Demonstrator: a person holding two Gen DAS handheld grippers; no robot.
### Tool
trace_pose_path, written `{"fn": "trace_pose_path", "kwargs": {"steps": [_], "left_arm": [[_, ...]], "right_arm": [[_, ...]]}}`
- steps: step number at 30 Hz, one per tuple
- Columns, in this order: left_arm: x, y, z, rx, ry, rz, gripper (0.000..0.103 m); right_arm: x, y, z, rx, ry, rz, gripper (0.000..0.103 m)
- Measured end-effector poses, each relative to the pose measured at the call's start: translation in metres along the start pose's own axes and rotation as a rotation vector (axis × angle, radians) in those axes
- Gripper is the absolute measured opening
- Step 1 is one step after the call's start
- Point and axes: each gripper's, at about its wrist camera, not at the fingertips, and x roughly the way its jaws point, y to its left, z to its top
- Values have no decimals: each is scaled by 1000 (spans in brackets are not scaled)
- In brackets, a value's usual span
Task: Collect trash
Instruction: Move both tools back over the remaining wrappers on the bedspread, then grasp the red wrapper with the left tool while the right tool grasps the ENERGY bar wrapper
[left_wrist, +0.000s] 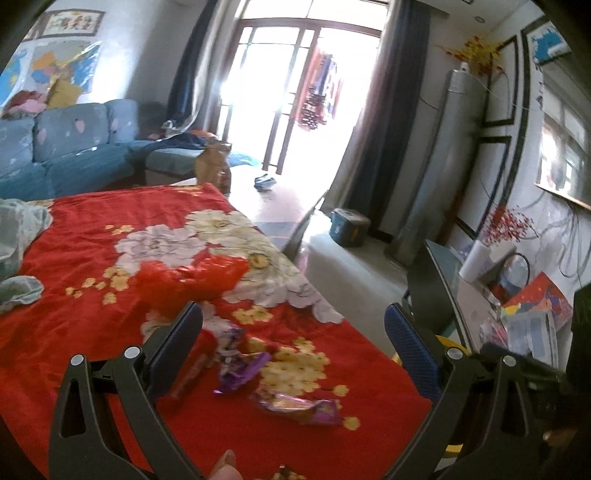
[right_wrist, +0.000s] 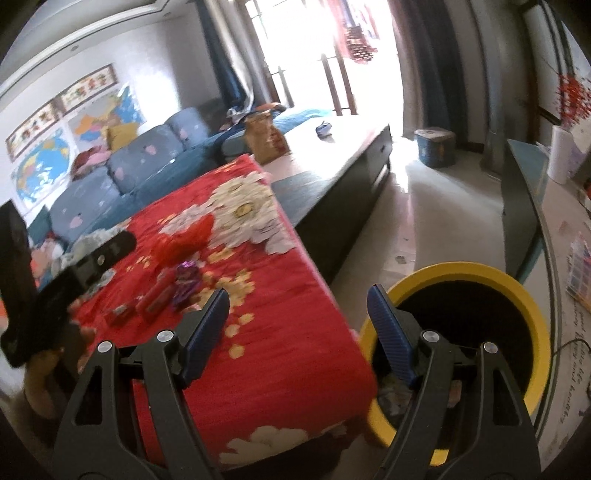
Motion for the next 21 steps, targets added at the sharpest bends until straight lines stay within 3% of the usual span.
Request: {"fn": "trace_pose_path", "kwargs": {"steps": [21], "left_arm": [[-26, 110, -3, -176, -11, 233, 96]], "right_arm": [[20, 95, -42, -226, 130, 158, 69]]}}
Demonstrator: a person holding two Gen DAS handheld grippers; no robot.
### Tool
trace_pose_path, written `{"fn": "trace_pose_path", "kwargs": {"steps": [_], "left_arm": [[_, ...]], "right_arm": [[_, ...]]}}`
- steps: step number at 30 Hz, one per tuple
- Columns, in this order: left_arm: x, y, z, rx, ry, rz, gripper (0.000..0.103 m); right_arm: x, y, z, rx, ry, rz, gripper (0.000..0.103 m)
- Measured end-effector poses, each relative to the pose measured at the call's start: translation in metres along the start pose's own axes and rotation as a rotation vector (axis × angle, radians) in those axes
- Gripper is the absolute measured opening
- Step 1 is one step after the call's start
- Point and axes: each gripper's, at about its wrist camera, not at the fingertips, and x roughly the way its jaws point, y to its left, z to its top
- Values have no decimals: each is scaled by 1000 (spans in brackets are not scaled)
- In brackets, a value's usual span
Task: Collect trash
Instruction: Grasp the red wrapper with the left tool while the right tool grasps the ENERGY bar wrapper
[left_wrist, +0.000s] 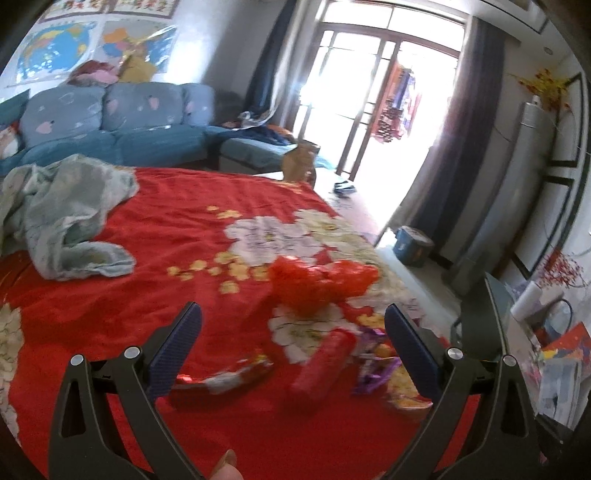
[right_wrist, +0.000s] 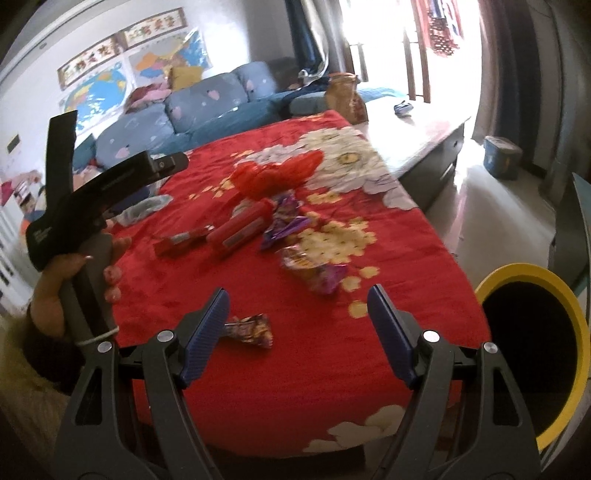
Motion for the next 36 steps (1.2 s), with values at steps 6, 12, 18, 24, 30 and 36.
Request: {"fn": "trace_pose_path", "kwargs": {"steps": [6, 12, 18, 24, 30, 36], "left_arm": [[1, 29, -5, -27, 23, 59, 96], [9, 49, -16, -37, 79, 99, 96], [22, 64, -32, -47, 159, 110, 96], [32, 75, -42, -95, 213, 72, 93], [38, 75, -48, -113, 241, 42, 74], [38, 72, -48, -118, 240, 16, 48]], "right_arm": [[11, 14, -4, -24, 29, 18, 69], [25, 21, -7, -29, 59, 27, 69], [41, 25, -9, -34, 90, 34, 69], [58, 25, -14, -21, 136, 51, 62], [69, 24, -25, -19, 181, 80, 51], [70, 29, -31, -58, 178, 74, 34]]}}
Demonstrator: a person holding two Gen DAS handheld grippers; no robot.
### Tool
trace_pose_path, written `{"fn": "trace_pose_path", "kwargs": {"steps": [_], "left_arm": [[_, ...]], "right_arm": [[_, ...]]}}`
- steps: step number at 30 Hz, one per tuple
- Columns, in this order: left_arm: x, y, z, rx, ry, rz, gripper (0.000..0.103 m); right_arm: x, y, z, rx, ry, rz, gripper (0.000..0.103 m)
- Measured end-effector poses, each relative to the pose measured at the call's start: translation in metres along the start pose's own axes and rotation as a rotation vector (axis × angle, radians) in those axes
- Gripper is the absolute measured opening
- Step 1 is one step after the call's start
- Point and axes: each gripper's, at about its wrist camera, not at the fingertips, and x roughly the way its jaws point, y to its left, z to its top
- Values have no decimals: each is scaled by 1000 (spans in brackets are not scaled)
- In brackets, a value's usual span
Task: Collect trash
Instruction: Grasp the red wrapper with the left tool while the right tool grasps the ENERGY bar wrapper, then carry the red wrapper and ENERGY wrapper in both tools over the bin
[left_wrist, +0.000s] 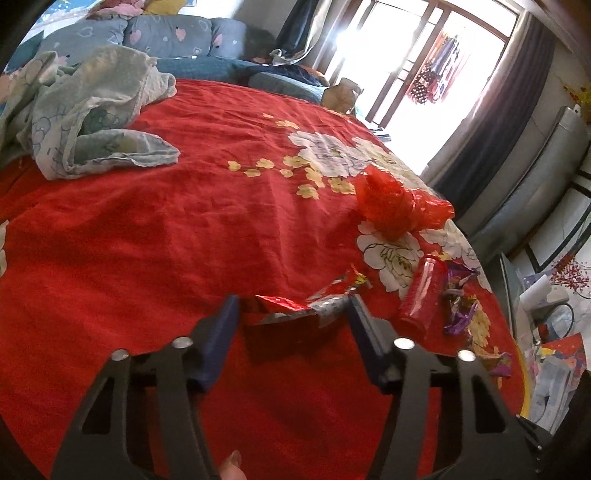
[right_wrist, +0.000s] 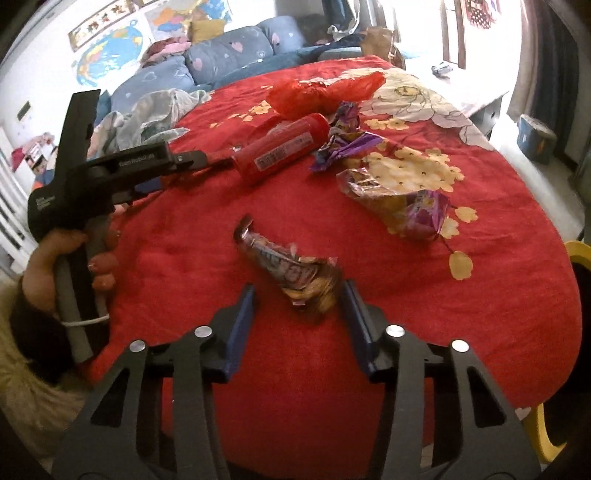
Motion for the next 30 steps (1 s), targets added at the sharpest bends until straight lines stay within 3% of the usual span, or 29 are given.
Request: {"fn": "trace_pose_path", "kwargs": {"steps": [3, 8, 11, 17, 30], "left_arm": [[1, -2, 0, 2, 3, -16, 40], [-2, -6, 0, 14, 1, -45, 24], [-4, -6, 1, 11, -4, -54, 22], [-17, -6, 7, -4, -29, -82, 21], [-54, -39, 16, 53, -97, -186, 19]], "right_arm": [[-1, -5, 1, 15, -2, 5, 26], [-5, -7, 3, 15, -3, 20, 26], [-6, -7, 4, 9, -7, 23, 19], [-10, -6, 5, -2, -19, 22, 14], [-45, -13, 19, 1, -115, 7, 14]]}}
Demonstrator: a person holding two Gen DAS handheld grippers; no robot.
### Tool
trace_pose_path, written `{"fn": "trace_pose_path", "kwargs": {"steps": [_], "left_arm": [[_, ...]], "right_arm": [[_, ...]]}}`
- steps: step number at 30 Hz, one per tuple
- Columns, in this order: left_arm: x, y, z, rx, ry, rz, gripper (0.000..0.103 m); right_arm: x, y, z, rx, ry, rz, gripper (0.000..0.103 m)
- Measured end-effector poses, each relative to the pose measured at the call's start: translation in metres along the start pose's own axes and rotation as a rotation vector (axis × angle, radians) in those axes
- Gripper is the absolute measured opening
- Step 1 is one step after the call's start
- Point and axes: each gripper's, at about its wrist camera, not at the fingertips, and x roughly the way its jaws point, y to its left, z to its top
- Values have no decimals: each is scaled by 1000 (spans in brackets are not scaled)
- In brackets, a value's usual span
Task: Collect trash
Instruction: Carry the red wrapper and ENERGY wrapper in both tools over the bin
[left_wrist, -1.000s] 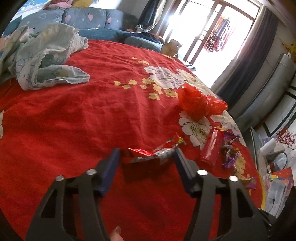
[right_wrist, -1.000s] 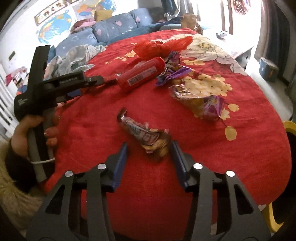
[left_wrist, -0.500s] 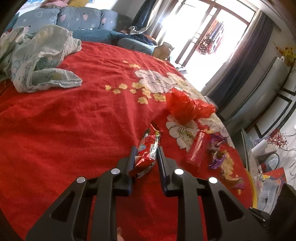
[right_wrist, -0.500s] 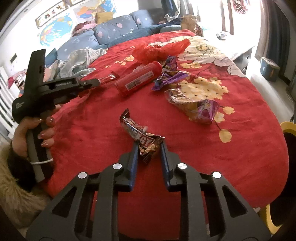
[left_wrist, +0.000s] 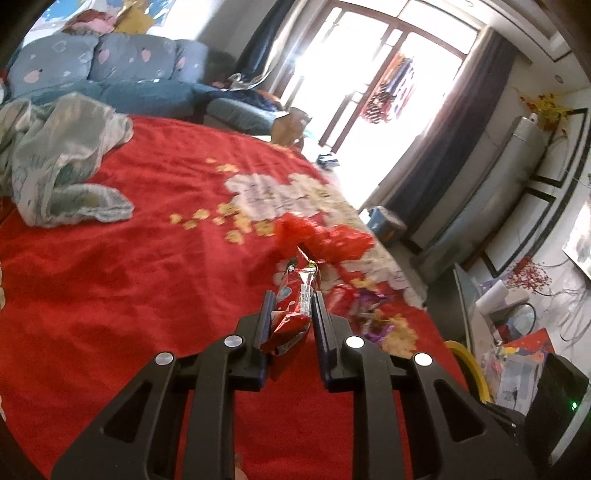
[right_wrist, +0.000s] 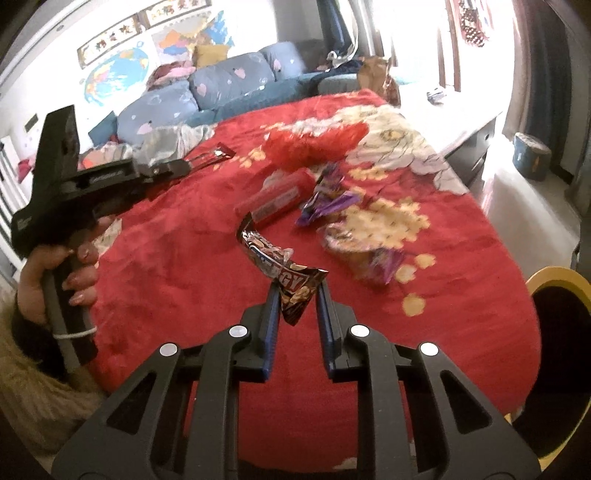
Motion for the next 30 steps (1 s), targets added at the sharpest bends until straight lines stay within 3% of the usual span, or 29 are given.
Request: {"fn": "trace_pose_path", "kwargs": {"steps": [13, 30], "left_arm": [[-18, -38, 1, 57, -24, -82, 19], [-15, -82, -13, 155, 7, -160, 19]], "right_arm": [[-32, -34, 18, 65, -93, -62, 14], [-62, -76, 22, 160, -170, -136, 14]]}}
